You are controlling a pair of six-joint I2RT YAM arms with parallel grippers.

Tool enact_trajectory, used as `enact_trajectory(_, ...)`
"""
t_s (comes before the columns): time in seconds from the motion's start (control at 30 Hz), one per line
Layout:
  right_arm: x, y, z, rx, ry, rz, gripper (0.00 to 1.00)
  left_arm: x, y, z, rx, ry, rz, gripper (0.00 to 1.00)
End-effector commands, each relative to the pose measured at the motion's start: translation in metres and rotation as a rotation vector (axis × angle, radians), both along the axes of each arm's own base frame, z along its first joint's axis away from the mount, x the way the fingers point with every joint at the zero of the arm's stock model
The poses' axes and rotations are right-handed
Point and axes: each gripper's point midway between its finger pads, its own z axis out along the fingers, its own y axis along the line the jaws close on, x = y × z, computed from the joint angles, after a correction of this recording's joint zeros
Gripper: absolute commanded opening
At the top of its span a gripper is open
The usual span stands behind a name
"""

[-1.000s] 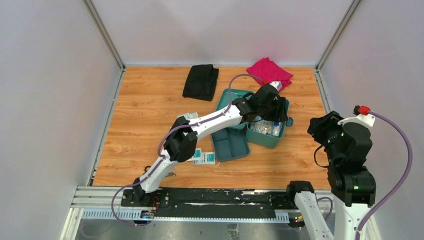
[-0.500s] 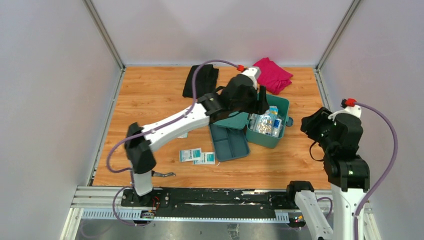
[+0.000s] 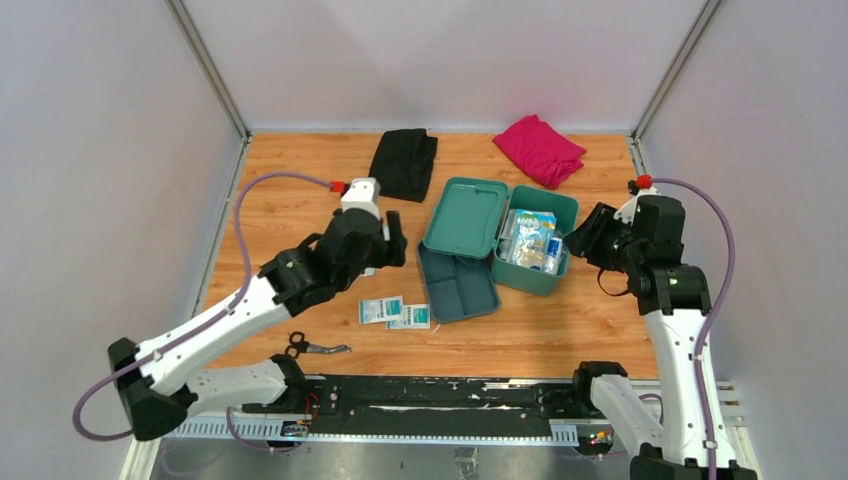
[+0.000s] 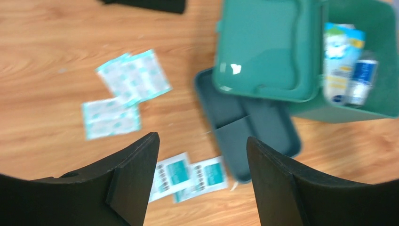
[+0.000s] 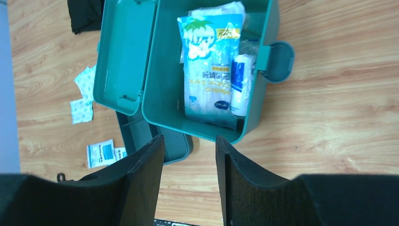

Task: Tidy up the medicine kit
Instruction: Adjust the medicine box at the center of the board.

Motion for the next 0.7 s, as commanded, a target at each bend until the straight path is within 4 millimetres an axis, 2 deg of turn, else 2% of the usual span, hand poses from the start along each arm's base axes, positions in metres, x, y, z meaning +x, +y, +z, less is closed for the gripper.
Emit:
enact_trajectory(0.0, -0.001, 0.029, -0.014, 0.049, 0.047, 0.128, 0.48, -0.021, 0.072, -0.024, 0.052, 0.017, 0.187, 0.74)
enact_trajectory(0.13, -0.001, 0.046, -0.021, 0.036, 0.070, 0.171, 0.48, -0.044, 0.109, -0.048, 0.059, 0.050, 0.255, 0.75)
enact_trajectory(0.23, -0.002, 0.068, -0.027, 0.012, 0.089, 0.238, 0.47, -0.055, 0.124, -0.066, 0.059, 0.073, 0.282, 0.75)
enact_trajectory(0.4, -0.006, 0.116, -0.034, -0.019, 0.096, 0.403, 0.43, -0.065, 0.128, -0.090, 0.041, 0.123, 0.298, 0.75)
enact_trajectory(0.5, -0.016, 0.145, -0.041, -0.054, 0.099, 0.513, 0.42, -0.070, 0.128, -0.106, 0.022, 0.160, 0.312, 0.75)
enact_trajectory(0.67, -0.030, 0.185, -0.064, -0.107, 0.120, 0.651, 0.42, -0.077, 0.125, -0.121, -0.011, 0.207, 0.320, 0.75)
